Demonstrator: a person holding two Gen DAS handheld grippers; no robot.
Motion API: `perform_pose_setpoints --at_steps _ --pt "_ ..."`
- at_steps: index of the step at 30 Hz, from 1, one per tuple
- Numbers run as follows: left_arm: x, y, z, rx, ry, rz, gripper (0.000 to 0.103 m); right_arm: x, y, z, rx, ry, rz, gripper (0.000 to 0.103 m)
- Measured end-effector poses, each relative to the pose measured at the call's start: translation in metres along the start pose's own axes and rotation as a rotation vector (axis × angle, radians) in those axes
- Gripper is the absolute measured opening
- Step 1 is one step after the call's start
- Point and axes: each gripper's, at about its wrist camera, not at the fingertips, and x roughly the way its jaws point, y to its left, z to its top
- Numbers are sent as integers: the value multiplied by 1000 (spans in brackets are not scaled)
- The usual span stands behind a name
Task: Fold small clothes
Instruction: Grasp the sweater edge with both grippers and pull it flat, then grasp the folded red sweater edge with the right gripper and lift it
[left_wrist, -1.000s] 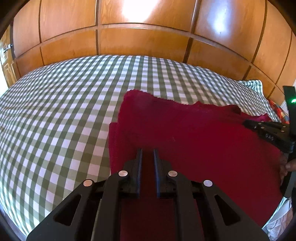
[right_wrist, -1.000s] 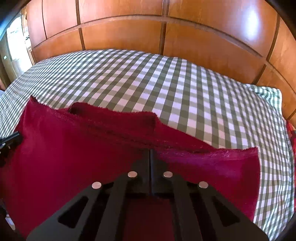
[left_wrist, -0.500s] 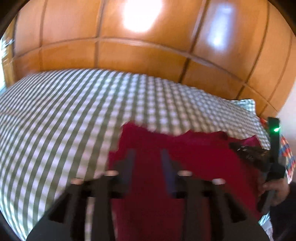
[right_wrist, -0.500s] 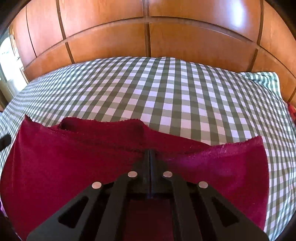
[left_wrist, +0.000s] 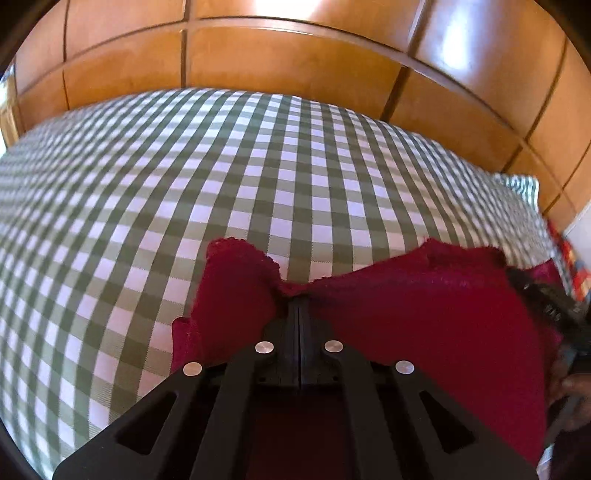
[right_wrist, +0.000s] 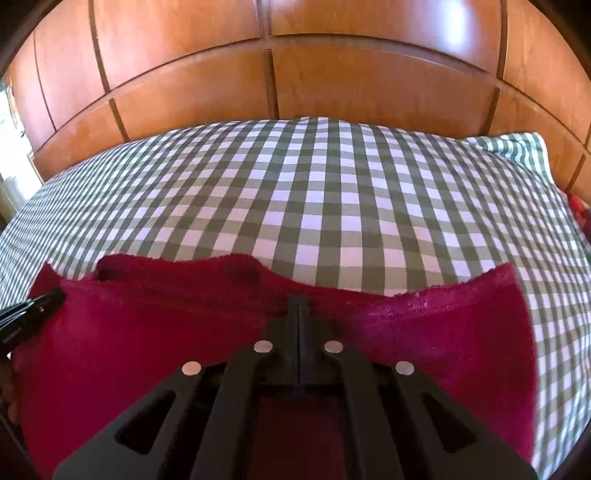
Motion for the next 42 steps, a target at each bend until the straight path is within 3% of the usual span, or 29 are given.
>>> perform_pose_setpoints --at_steps 5,7,8,9,14,26,35,42 --pt "-4 -18 5 67 -6 64 1 -11 -4 -1 27 -8 24 3" --pt "-21 -21 4 75 -52 95 1 -27 -7 -3 43 -43 31 33" --pt "-31 -23 2 68 -73 95 1 -35 -7 -5 47 -63 31 62" --pt "-40 -23 0 59 -86 86 1 -50 -6 -9 49 -102 26 68" --pt "-70 -26 -22 50 -129 90 1 -80 -4 -28 46 -119 35 74" --pt "-88 -28 -74 53 -118 109 1 -107 -22 -88 100 -47 19 75" --pt "-82 -25 -84 59 -111 108 1 -113 -41 -103 124 -38 -20 73" --pt "-84 -22 -86 52 -117 98 1 -140 -67 -110 198 -54 -19 74"
